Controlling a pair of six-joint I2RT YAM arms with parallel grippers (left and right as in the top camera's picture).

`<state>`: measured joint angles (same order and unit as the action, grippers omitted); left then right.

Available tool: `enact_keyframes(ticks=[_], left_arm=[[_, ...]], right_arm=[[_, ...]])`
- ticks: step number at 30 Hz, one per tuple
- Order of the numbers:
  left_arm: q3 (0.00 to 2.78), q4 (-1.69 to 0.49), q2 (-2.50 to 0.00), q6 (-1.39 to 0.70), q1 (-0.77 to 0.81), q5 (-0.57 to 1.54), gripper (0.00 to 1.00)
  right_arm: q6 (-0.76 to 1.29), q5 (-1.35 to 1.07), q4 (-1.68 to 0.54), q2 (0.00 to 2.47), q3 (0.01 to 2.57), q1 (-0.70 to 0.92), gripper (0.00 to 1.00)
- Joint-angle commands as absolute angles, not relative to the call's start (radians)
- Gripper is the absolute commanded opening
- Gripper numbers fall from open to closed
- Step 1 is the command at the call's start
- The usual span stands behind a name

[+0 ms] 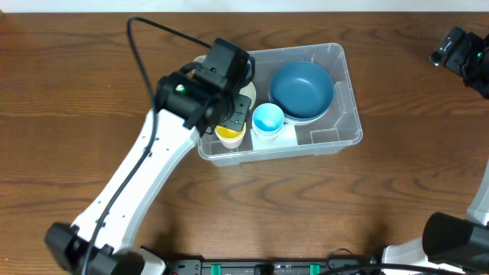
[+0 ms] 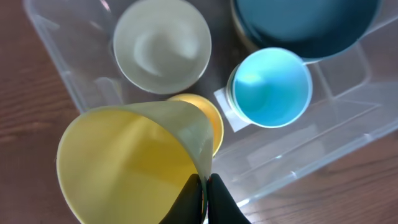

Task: Pack container
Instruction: 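Carry the yellow cup over the container and lower it onto the yellow cup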

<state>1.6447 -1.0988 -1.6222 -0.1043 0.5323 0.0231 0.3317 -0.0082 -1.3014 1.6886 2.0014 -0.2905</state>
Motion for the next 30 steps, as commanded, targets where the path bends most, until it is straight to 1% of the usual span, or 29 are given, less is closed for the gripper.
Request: enact_keyframes(ticks=[1, 10, 20, 21, 23, 24, 25, 27, 30], left_arm=[[1.635, -1.102, -1.664, -0.109, 0.541, 0.019, 0.06], [1.633, -1.103, -1.740, -0.109, 0.569, 0.019, 0.06], [1.633, -1.136, -1.766, -0.109, 0.568, 0.015, 0.06], [1.633, -1.139, -1.766, -0.109, 0.568, 0.014, 0.10], [1.633, -1.146, -1.766, -0.109, 0.568, 0.014, 0.36], [1.633, -1.149, -1.766, -0.109, 0.568, 0.014, 0.47], [1.633, -1.152, -1.766, -0.109, 0.568, 0.014, 0.54], [1.633, -1.158, -1.766, -0.109, 0.568, 0.014, 0.60], [1.633, -1.167, -1.765, -0.109, 0.568, 0.014, 0.61]], right_arm=[[0.344, -0.008, -1.302, 1.687, 2.000, -0.289, 0.99], [0.344, -0.008, -1.302, 1.687, 2.000, -0.289, 0.99], [0.344, -0.008, -1.302, 1.687, 2.000, -0.289, 0.99], [0.344, -0.008, -1.302, 1.687, 2.000, -0.289, 0.99], [0.344, -0.008, -1.302, 1.687, 2.000, -0.289, 0.99], [0.344, -0.008, -1.302, 1.687, 2.000, -0.289, 0.99], [0.344, -0.008, -1.302, 1.687, 2.000, -0.289, 0.99], [0.344, -0.008, -1.302, 1.687, 2.000, -0.289, 0.99], [0.344, -0.008, -1.302, 1.687, 2.000, -0.289, 0.99]])
